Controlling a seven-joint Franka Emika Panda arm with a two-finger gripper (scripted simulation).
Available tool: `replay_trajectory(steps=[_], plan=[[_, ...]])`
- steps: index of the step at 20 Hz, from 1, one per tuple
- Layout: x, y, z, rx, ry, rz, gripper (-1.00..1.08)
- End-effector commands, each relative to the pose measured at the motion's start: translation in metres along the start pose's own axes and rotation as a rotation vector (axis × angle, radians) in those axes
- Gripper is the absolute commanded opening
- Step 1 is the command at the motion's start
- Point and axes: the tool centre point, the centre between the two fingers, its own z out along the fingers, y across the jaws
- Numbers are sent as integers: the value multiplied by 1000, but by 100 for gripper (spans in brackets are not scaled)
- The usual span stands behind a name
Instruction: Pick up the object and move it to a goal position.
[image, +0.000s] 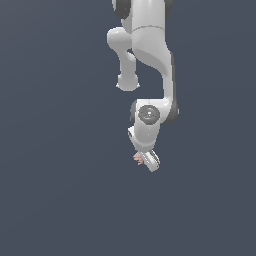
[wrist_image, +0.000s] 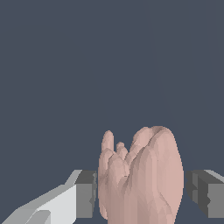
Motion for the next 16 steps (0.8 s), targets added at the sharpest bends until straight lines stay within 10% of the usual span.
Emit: replay_trajectory(steps=[1, 16], plan=[[1, 0, 0, -1, 0, 1, -100], [1, 15, -37, 0, 0, 1, -100]])
